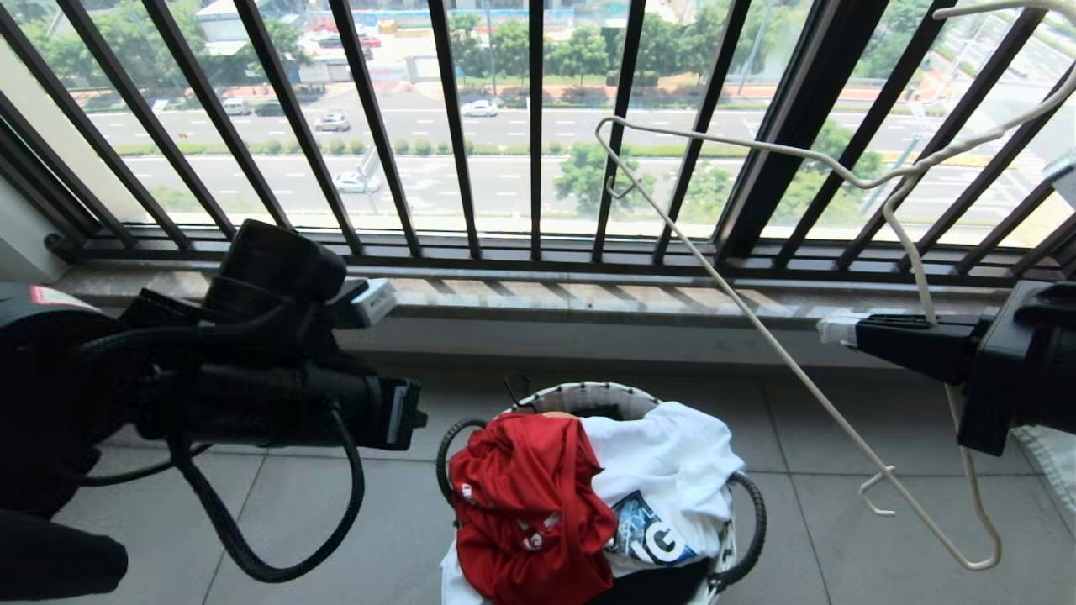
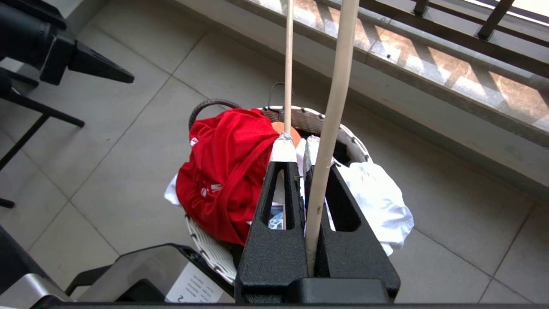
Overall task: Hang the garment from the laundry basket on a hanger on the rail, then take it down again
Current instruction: Pick up clothes from the basket
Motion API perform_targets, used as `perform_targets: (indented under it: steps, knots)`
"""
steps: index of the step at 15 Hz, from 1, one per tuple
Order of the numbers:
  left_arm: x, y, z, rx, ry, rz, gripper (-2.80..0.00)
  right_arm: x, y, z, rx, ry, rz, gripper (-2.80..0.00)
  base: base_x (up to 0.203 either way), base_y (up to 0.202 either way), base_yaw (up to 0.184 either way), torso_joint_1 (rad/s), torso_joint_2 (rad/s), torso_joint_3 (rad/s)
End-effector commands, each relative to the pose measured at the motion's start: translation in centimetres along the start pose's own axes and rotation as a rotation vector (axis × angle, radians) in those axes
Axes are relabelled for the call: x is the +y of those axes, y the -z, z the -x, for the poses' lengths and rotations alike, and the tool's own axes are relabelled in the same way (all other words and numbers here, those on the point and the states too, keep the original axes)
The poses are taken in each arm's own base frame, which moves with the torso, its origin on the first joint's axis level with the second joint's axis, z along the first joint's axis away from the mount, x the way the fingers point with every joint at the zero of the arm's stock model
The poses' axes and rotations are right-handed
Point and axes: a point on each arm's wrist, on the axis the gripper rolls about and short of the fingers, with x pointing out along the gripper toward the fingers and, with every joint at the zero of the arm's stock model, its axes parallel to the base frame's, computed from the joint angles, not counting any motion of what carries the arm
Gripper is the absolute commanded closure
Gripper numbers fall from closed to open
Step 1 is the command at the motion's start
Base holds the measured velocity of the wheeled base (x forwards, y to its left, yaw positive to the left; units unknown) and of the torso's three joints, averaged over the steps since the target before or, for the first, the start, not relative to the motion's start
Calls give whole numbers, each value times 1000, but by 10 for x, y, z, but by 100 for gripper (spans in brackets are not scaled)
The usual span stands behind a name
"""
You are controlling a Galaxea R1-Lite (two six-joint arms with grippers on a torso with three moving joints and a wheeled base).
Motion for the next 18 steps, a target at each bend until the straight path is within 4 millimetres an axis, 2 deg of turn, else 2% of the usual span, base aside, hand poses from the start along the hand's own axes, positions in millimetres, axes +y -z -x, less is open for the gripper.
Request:
perform_targets:
  steps: [1,3,4,8,12,16,17,18]
  knots:
    - [-28,-16,-86,148,21,-7,0,-5,1,-9,15,22,-6,0,0,0,0,0,0,0]
    - [-46,-13,-113,220,22,18,0,-7,2,-13,-12,26,-3,0,0,0,0,0,0,0]
    - [-49,-13,-122,232,11,28,-280,-9,3,-15,-12,37,-3,0,0,0,0,0,0,0]
    - [-52,-19,-149,233,-141,52,-280,-13,5,-21,-10,55,-5,0,0,0,0,0,0,0]
    - [-50,-20,-142,246,-159,58,-280,-14,6,-23,-1,56,-7,0,0,0,0,0,0,0]
    - [-47,-14,-163,254,-230,49,-280,-15,5,-23,-5,62,-7,0,0,0,0,0,0,0]
    - [-47,-15,-163,252,-238,51,0,-15,5,-23,-5,62,-8,0,0,0,0,0,0,0]
    - [-46,-15,-163,246,-250,49,0,-16,5,-23,-6,65,-8,0,0,0,0,0,0,0]
